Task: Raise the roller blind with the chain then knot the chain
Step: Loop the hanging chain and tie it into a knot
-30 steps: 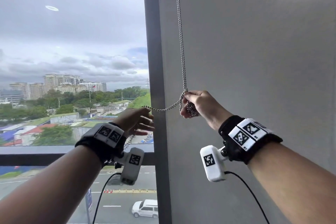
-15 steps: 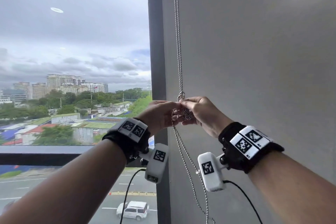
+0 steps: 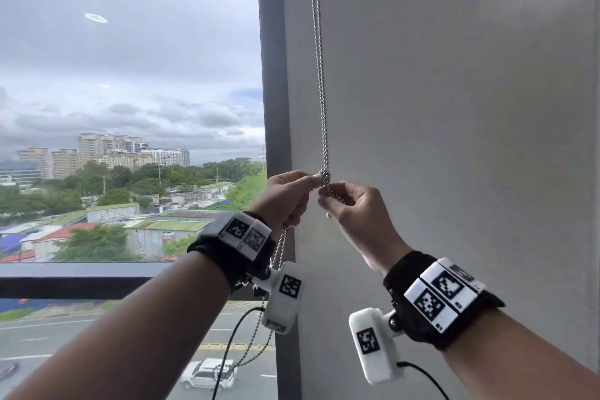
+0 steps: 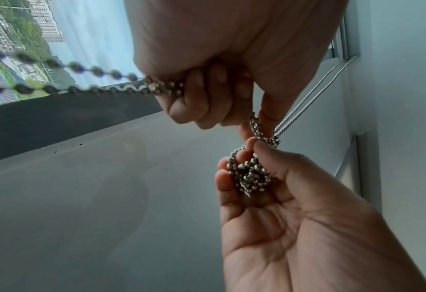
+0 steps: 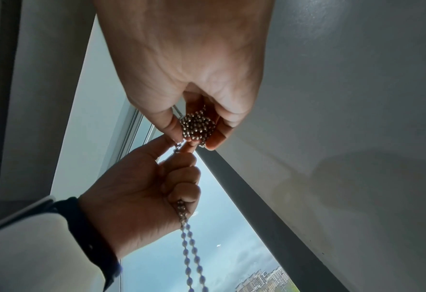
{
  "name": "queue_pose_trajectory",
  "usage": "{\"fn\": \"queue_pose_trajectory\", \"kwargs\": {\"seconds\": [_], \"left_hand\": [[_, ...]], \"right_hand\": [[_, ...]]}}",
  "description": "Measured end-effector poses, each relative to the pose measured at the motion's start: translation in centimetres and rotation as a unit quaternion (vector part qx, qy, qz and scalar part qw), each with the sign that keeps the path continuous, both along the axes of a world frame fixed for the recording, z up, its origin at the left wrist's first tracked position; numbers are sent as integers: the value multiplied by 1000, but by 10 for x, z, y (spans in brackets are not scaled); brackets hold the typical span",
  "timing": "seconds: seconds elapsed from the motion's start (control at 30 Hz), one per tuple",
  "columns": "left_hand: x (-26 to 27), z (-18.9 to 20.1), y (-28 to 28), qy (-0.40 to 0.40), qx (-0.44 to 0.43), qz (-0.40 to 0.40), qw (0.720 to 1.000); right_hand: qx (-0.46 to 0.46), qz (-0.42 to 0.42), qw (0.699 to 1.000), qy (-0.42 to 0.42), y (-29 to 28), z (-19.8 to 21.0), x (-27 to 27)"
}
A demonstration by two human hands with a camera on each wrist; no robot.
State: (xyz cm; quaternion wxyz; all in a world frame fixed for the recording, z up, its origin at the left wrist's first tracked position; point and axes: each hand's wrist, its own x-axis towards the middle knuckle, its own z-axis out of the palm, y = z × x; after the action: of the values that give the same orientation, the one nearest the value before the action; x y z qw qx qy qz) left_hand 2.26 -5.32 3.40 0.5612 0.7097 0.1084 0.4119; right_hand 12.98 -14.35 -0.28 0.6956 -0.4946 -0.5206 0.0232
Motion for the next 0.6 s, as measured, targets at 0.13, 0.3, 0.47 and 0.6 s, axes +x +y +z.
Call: {"fn": "queue_pose_trajectory", "kwargs": {"seconds": [0.13, 0.3, 0.47, 0.6], "left_hand": [[2, -9, -1, -37, -1, 4, 999], [6, -20, -1, -65, -35, -39, 997], [9, -20, -1, -71, -39, -45, 996], [12, -25, -4, -74, -40, -42, 996]], "right_hand": [[41, -58, 997, -14, 1, -4, 1], [67, -79, 994, -23, 0, -9, -2], [85, -99, 991, -34, -3, -11, -2], [106, -132, 985, -44, -4, -12, -3]]}}
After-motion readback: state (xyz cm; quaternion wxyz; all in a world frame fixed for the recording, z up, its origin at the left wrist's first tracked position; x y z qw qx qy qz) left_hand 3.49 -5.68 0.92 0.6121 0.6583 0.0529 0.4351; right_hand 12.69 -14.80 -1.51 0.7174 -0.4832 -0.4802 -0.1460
